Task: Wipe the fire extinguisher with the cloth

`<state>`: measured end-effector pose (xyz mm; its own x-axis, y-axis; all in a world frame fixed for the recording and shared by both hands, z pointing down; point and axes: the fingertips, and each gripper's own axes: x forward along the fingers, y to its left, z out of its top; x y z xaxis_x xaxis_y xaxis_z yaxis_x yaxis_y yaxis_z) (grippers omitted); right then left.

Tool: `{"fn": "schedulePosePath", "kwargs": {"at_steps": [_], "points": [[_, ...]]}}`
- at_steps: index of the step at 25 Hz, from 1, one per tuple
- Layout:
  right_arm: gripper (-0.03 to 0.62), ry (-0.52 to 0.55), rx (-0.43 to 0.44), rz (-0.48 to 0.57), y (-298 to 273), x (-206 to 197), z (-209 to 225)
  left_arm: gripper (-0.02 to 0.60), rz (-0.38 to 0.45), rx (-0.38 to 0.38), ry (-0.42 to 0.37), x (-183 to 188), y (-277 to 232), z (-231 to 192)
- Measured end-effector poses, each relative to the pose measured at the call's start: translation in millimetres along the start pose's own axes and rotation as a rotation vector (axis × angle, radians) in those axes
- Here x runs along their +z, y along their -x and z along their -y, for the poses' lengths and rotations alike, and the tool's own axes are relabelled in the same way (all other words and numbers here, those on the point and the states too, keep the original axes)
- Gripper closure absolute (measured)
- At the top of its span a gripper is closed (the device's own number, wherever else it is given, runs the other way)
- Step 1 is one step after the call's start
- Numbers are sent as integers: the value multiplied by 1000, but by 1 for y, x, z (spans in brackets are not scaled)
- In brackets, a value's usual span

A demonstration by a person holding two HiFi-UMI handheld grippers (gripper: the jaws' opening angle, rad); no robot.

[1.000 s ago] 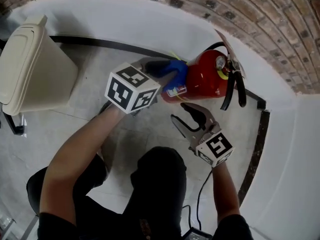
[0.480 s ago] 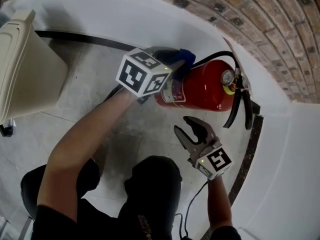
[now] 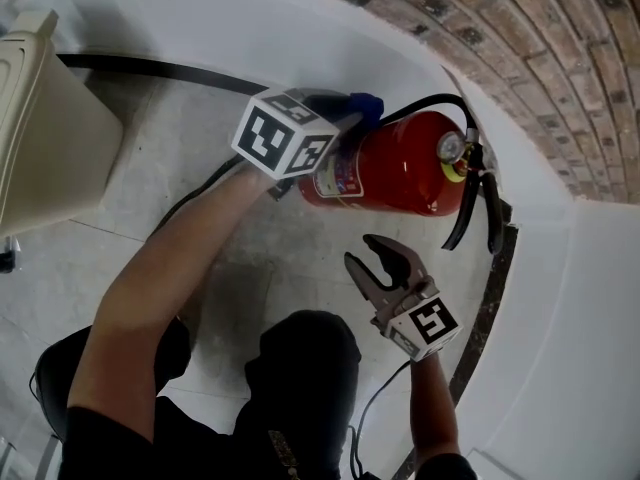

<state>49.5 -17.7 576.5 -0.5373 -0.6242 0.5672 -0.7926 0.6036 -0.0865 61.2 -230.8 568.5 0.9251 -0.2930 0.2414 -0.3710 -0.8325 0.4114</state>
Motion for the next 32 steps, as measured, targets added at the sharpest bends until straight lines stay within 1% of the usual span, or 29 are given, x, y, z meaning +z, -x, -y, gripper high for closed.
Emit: {"fn": "schedulePosePath", "kwargs": {"at_steps": [3,7,9,12,16,18,20,23,26,29,32], "points": [[433,10,25,19,-4,3,-7,502,-31,-9,-12,-12,16,12],[433,27,67,55,-12,11,-19,502,-58,15,-46,-25,35,27],[433,33,85,71,-13,13,-23,502,-87,23,-62,-33,45,33],[433,27,82,84,-11,12,-20,502,-128,25,-63,-48,54,46],[433,16,28,87,-12,10,-9,502,-173,14,-62,-63,63,65],[433,12,-1,96,-13,8,-5,502,-205,-6,-70,-70,65,78],[430,34,-11,102,-13,8,-6,501,-246,-41,-92,-79,64,95],[414,80,-33,88,-14,5,-7,509,-307,-88,-146,-92,58,123],[398,103,-94,68,-9,-5,2,515,-328,-115,-162,-97,48,142],[360,68,-164,50,-9,-19,18,517,-339,-146,-150,-99,40,155],[358,-24,-229,48,-14,-30,32,517,-359,-164,-170,-102,31,167]]}}
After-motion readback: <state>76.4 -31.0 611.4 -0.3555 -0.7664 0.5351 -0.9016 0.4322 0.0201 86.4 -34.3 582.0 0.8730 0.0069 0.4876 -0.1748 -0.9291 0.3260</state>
